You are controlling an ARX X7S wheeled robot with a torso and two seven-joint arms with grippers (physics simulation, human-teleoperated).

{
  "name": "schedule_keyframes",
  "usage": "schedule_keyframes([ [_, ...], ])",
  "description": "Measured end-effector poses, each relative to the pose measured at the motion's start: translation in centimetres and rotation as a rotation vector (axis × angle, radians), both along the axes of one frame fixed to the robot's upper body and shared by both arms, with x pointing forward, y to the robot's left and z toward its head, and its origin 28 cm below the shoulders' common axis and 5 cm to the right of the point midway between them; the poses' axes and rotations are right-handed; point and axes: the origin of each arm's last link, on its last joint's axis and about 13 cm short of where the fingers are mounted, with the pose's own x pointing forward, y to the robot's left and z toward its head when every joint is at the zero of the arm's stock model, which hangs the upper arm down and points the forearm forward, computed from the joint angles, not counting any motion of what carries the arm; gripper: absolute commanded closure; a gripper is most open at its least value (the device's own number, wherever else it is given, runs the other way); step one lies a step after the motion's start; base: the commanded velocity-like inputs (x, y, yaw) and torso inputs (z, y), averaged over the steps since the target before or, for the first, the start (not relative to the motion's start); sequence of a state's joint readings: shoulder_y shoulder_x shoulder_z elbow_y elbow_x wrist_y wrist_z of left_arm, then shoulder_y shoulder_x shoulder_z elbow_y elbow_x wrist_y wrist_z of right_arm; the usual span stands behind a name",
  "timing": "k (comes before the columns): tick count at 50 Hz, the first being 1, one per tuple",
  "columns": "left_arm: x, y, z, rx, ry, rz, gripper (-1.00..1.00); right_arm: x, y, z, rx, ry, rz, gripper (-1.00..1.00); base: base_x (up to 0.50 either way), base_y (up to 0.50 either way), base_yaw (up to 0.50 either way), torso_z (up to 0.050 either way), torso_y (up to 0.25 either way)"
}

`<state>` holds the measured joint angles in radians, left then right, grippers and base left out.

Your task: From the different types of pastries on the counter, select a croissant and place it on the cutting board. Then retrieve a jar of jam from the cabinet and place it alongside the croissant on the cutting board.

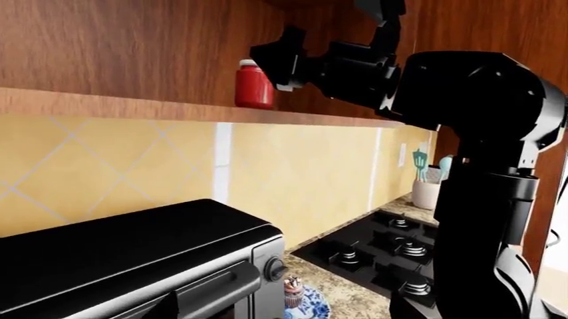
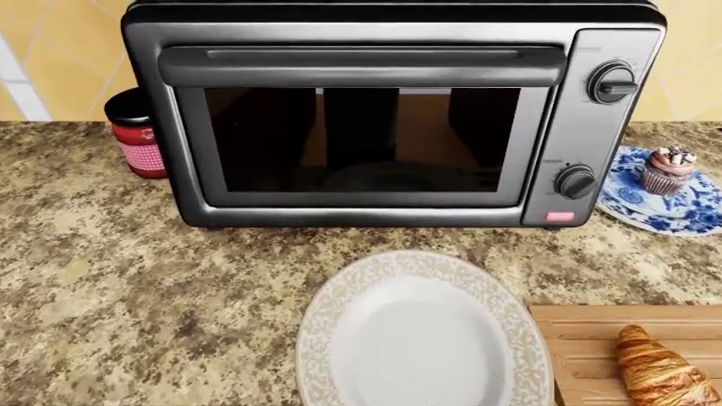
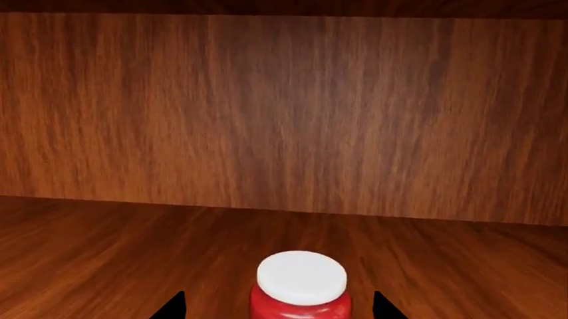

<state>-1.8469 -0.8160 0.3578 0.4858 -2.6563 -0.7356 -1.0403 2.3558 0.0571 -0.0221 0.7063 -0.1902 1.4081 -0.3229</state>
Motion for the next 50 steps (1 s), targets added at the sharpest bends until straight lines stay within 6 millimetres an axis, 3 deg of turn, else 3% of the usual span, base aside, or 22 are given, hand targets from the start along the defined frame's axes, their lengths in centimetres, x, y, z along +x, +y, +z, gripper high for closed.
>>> schedule_keyframes([
  [21,0.0,-0.1,0.0,0.007,-0.001,-0.001,-1.00,0.0,0.0,0.0,0.000,0.000,0.000,-1.00,0.10,0.00,0.00,0.000,0.000],
  [31,0.2,-0.2,-0.1,0.020,-0.007,0.004,-1.00,-0.5,0.0,0.3,-0.003,-0.039,-0.002,-1.00,0.00,0.00,0.00,0.000,-0.231],
  [36,0.3,-0.2,-0.1,0.022,-0.006,0.005,-1.00,-0.3,0.1,0.5,-0.026,-0.062,-0.021,-1.00,0.00,0.00,0.00,0.000,-0.003],
  [37,0.3,-0.2,-0.1,0.021,-0.006,0.005,-1.00,-0.1,0.2,0.5,-0.037,-0.067,-0.030,1.00,0.00,0.00,0.00,0.000,0.000],
  [50,0.4,-0.1,0.0,0.018,-0.007,0.005,-1.00,1.4,0.7,0.8,-0.130,-0.103,-0.106,1.00,0.00,0.00,0.00,0.000,-0.010],
])
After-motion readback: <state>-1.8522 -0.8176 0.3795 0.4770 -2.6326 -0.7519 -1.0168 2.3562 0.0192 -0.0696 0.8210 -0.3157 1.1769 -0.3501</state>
